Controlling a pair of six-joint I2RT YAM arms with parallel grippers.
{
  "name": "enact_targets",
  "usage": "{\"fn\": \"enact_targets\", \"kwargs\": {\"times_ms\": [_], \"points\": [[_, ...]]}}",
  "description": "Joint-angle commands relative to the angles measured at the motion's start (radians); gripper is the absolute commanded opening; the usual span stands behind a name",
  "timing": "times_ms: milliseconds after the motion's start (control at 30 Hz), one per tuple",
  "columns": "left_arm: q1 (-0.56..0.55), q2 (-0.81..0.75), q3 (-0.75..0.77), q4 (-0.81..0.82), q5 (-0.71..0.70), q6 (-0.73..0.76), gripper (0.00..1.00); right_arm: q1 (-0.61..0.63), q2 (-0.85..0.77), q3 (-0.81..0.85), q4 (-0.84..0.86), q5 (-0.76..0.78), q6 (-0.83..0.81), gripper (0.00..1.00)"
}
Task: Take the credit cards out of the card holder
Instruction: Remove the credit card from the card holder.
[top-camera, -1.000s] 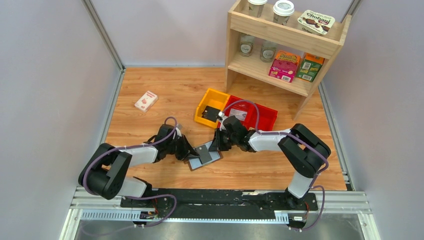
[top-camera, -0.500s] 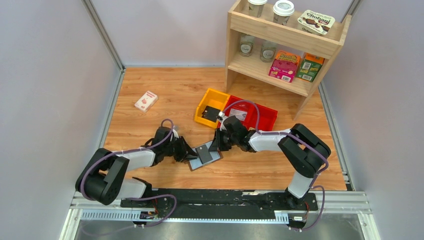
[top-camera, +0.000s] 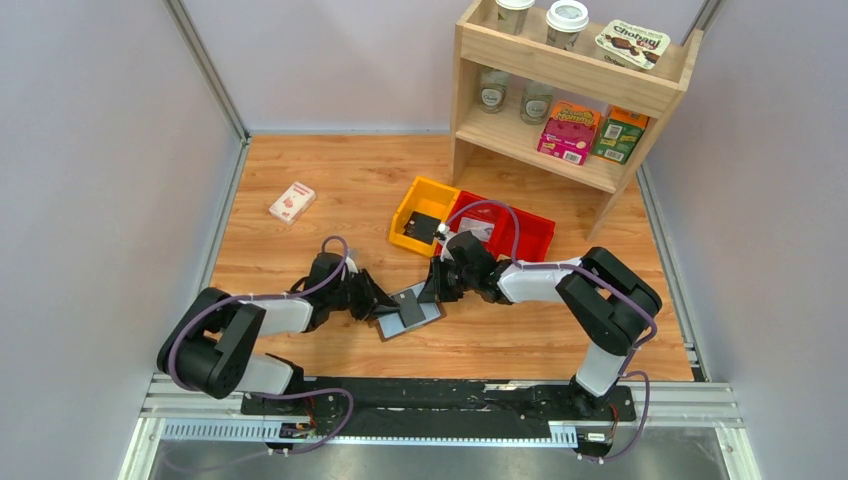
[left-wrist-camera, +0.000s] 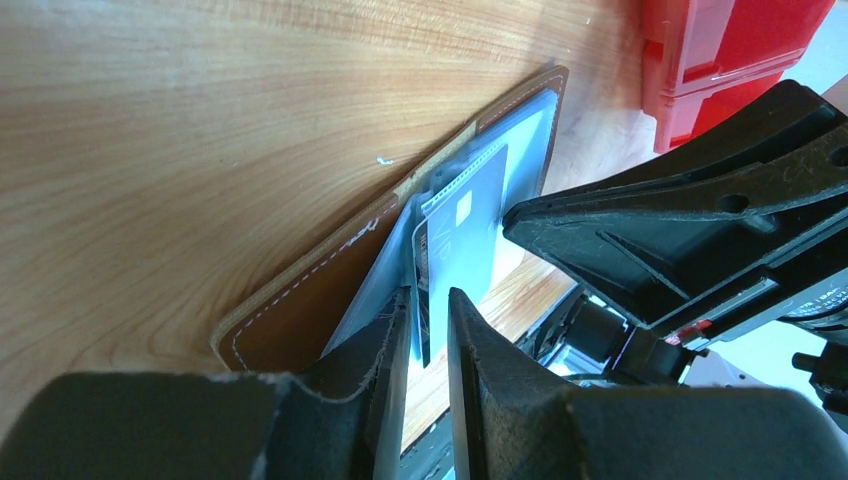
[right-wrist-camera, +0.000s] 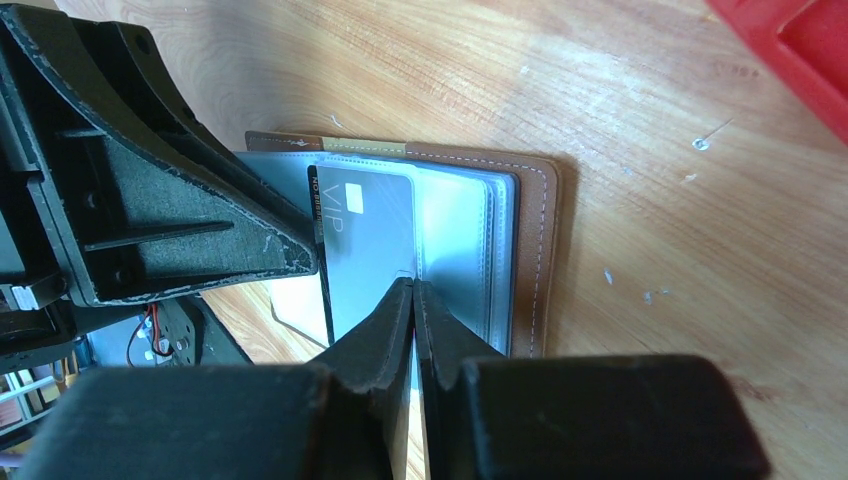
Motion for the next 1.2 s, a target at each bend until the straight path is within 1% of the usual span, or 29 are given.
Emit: {"fn": "enact_targets", "kwargs": {"times_ms": [0,167,333,500,633,833,1033,1167], "points": [[0.003,0.03,-0.013,0.123,0.021,-0.04,0.27,-0.01,0.022,-0.019,-0.1,0.059,-0.026,0.1],[0.003,-0.005,-0.033,0.221,0.03,-0.079,0.23,-0.01,0.027,-0.022,-0.099,0.059,-0.026,0.1],[0.003,-0.069,-0.047,0.258,0.018,-0.094,0.19,-0.01,0.029,-0.02,-0.096,0.059,-0.024,0.1],[0.003,-0.072,-0.039,0.293,0.022,-0.108,0.18,-0.01,0.039,-0.016,-0.091,0.056,-0.018,0.09],[0.005,-0.022,-0.028,0.295,0.036,-0.106,0.18,-0.01,0.045,-0.014,-0.088,0.053,-0.013,0.09],[-0.006,0.075,-0.022,0.367,0.055,-0.133,0.21,-0.01,0.045,-0.012,-0.088,0.052,-0.012,0.1],[-0.038,0.119,0.01,0.394,0.053,-0.142,0.22,-0.01,0.047,-0.016,-0.085,0.053,-0.007,0.09],[-0.047,0.141,0.018,0.453,0.052,-0.168,0.22,-0.01,0.047,-0.019,-0.088,0.061,-0.007,0.09]]}}
